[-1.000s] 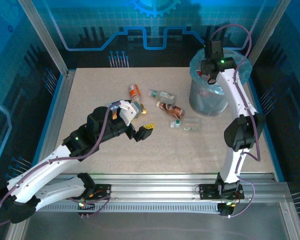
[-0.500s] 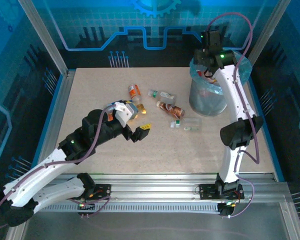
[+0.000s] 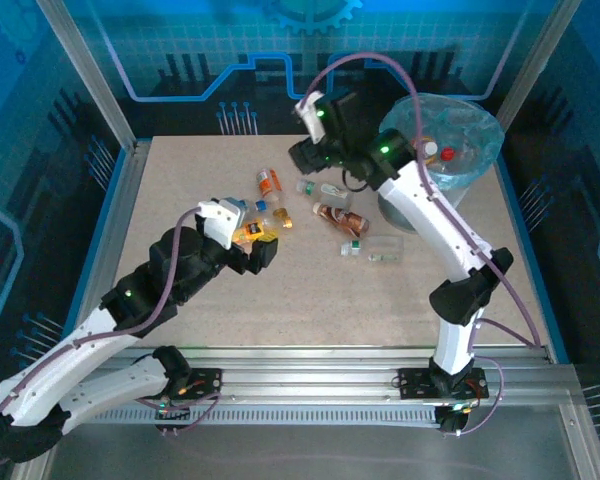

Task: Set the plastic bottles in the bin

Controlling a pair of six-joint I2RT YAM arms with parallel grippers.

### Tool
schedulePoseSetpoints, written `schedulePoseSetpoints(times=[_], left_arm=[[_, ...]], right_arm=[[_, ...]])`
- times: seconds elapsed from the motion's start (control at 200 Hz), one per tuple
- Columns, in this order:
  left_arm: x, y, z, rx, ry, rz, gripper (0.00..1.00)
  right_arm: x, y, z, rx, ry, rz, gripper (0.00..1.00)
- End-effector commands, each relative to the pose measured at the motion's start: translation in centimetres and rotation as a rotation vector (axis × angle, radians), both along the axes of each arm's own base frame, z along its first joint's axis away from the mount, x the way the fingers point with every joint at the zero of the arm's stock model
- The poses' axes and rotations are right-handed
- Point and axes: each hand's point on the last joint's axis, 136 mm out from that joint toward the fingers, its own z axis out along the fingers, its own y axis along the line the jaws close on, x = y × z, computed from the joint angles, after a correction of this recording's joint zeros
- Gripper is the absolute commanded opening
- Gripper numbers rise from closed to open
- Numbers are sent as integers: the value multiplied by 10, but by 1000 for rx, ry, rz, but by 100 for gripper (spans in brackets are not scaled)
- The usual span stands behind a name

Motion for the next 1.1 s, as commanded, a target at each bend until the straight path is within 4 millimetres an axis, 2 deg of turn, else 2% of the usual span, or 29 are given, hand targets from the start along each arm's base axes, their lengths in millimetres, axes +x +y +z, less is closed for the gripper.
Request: schedulePoseSetpoints(times=[0.0,0.13,0.23,0.38,0.555,0.645,0.755,0.97,1.096], left_arm=[[2,40,1,-29,52,210,99],[-1,67,-11,-45,116,332,99],[-2,82,-26,-70,183,389,99],[-2,97,-54,-119,329,443,99],[1,97,-92,-154,510,441,99],[6,92,-112,-173,596,430,99],[16,89,-130,-199,673,434,99],[51,83,-136,-270,666,401,98],[75,82,-144,-290,692,390,92]], right_arm=[[-12,30,-45,-31,116,131,76],[-17,41,-88,77,284,63,74],[-18,40,-117,138,395,-19,72],[-19,22,-159,164,555,-139,71],[-19,-4,-194,-17,564,-136,73],[-21,-8,-206,10,626,-166,72],[-25,9,-217,160,707,-190,70],[-13,32,-241,413,777,-303,69],[-2,43,-242,562,796,-336,69]])
